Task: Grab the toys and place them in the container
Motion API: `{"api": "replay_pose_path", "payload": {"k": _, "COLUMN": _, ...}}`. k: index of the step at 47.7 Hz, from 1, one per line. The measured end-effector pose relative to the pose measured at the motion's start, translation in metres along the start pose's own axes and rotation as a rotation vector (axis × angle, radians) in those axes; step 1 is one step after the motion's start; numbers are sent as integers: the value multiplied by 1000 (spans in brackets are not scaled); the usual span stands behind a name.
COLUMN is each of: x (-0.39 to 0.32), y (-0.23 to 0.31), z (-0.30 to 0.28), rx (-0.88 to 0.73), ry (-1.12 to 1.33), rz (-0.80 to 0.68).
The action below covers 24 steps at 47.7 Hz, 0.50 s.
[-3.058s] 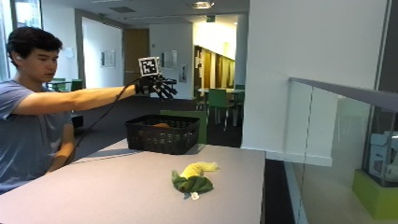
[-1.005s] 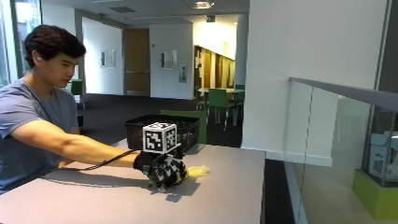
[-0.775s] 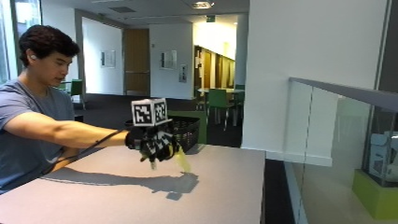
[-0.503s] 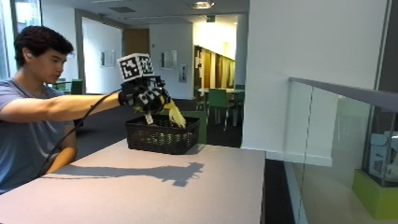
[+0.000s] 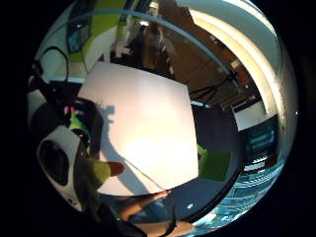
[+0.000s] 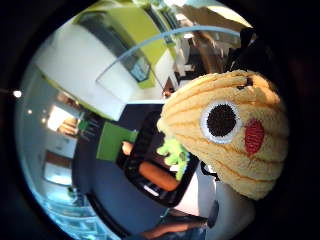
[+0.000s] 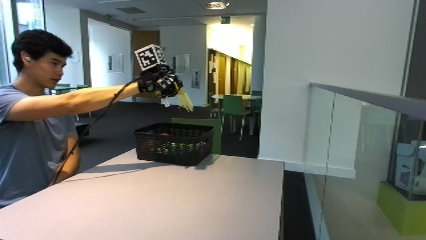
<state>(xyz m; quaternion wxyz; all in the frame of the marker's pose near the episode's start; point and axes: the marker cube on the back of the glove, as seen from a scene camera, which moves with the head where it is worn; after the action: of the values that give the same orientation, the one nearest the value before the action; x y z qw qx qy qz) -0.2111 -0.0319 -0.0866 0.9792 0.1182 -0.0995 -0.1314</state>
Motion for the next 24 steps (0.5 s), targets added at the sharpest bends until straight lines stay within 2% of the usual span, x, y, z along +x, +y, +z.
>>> {"api": "replay_pose_path", "payload": {"k": 4, "x": -17, "y": 2, "z": 15, "rx": -20, "ry": -30, "rz": -16}}
{"api": "replay_pose_path", "payload": {"k": 9, "x": -28, "y": -2, "z": 34, "rx": -50, "ry": -3, "rz": 127}}
{"api": "replay_pose_path", "payload": {"k": 12, "x": -42, "y": 1, "z": 44, "rx": -83, "ry": -30, "rz": 134}}
{"api": "replay_pose_path", "payload": {"k": 16, "x": -56, "y": 7, "z": 54, "rx": -131, "ry": -30, "rz": 89}}
{"api": "replay_pose_path", "payload": {"k": 21, "x": -68, "y": 24, "z": 67, "rx": -236, "ry": -4, "rz": -185}}
{"api": "replay_pose_path", "payload": {"k": 24, "x": -66, "y": 22, "z": 75, "rx": -285, "ry": -15, "rz": -90}}
